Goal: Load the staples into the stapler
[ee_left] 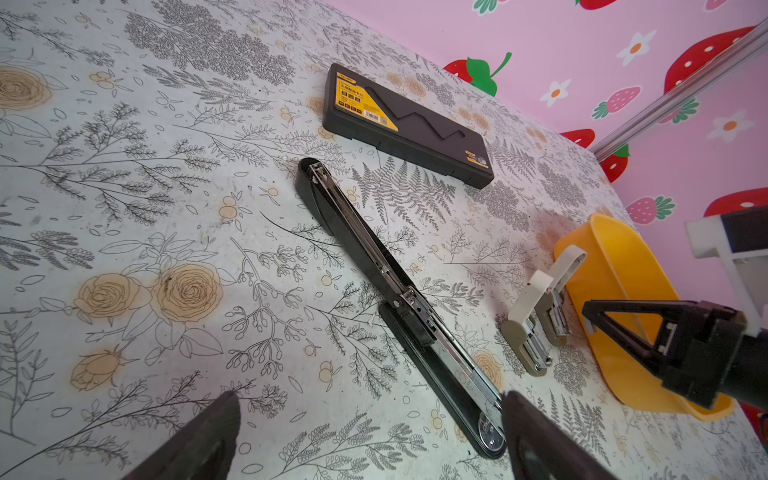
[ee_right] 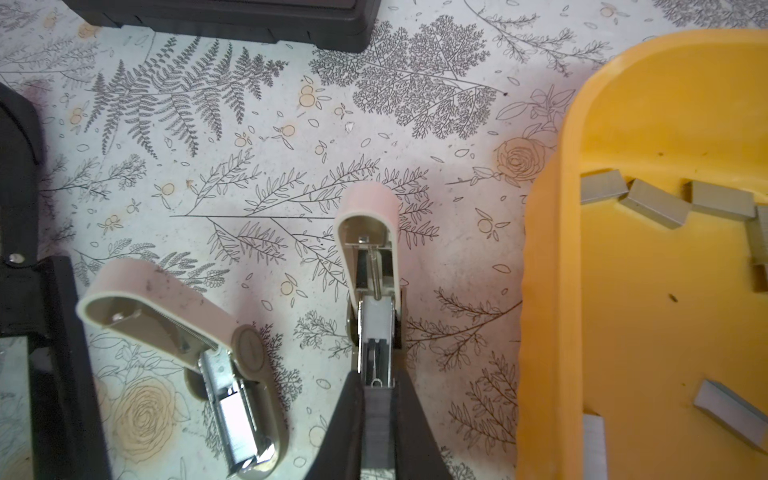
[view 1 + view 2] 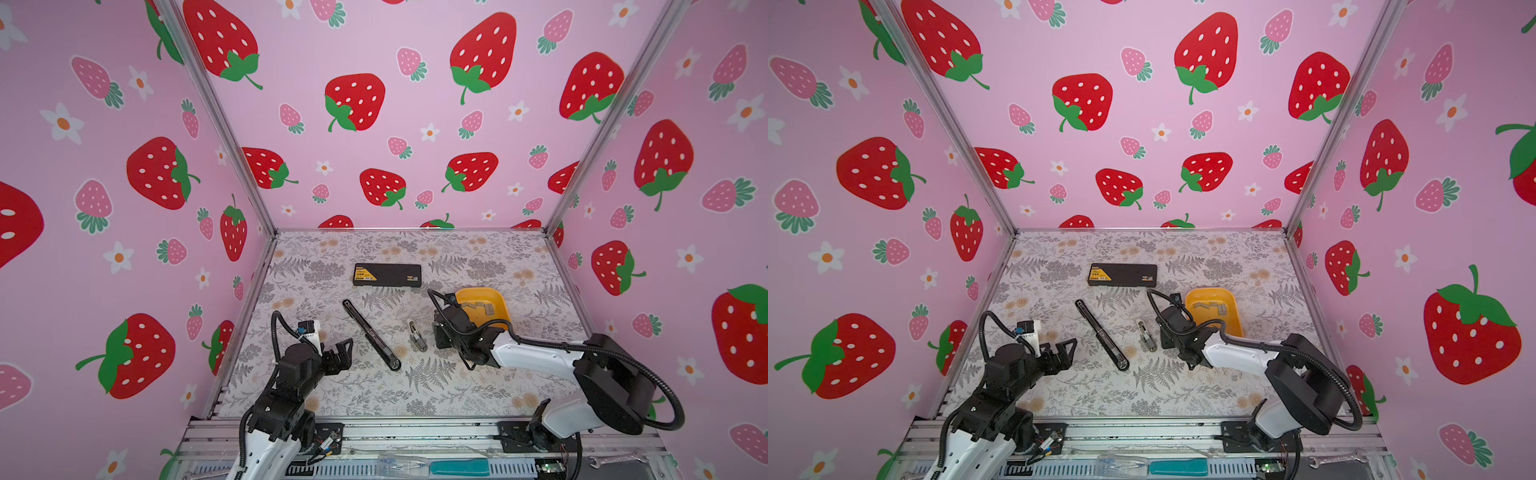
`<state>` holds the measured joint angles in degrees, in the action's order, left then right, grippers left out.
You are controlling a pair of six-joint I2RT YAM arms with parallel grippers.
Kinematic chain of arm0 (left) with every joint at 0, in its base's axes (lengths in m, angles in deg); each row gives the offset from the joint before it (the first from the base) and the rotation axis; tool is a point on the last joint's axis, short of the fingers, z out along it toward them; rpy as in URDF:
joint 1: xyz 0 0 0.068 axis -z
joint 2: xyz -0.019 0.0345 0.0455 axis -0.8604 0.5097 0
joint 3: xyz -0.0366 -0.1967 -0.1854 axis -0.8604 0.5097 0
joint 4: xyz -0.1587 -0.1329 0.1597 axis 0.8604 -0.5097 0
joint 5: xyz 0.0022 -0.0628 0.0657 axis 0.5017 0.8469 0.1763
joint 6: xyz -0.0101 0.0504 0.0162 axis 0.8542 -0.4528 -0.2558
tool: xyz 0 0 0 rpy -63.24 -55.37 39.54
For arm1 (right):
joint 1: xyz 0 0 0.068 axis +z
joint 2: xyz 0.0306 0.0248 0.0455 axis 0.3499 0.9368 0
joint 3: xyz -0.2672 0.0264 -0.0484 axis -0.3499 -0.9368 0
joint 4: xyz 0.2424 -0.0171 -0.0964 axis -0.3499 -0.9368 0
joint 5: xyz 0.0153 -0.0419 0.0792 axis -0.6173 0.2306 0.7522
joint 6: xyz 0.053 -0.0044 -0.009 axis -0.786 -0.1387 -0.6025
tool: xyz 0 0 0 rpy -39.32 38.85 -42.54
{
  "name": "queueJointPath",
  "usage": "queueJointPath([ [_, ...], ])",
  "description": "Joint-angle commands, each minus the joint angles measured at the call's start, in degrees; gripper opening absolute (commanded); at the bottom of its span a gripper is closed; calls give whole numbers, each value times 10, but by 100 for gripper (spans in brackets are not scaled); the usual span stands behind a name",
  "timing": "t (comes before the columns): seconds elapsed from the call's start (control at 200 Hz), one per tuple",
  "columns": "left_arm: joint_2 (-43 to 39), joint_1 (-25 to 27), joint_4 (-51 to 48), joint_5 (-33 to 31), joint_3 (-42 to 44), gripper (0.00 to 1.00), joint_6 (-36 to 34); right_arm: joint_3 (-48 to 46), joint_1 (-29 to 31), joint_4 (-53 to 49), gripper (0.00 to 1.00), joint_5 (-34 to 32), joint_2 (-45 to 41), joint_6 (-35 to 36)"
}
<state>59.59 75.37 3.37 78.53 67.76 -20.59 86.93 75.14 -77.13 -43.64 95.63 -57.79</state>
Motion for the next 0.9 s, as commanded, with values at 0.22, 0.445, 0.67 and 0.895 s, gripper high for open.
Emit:
queueJointPath([
  [0.22, 0, -2, 6, 1, -1, 99, 3, -9, 13, 29, 13, -43, 2, -15],
  [0.445, 1, -2, 6, 1, -1, 99, 3, -14, 20, 54, 13, -52, 15, -7],
  [0.67, 2, -2, 6, 0, -1, 99, 4, -13, 19, 66, 13, -52, 39, -7],
  [0.895, 4, -2, 7, -1, -1, 99, 4, -12, 20, 73, 13, -49, 53, -3],
])
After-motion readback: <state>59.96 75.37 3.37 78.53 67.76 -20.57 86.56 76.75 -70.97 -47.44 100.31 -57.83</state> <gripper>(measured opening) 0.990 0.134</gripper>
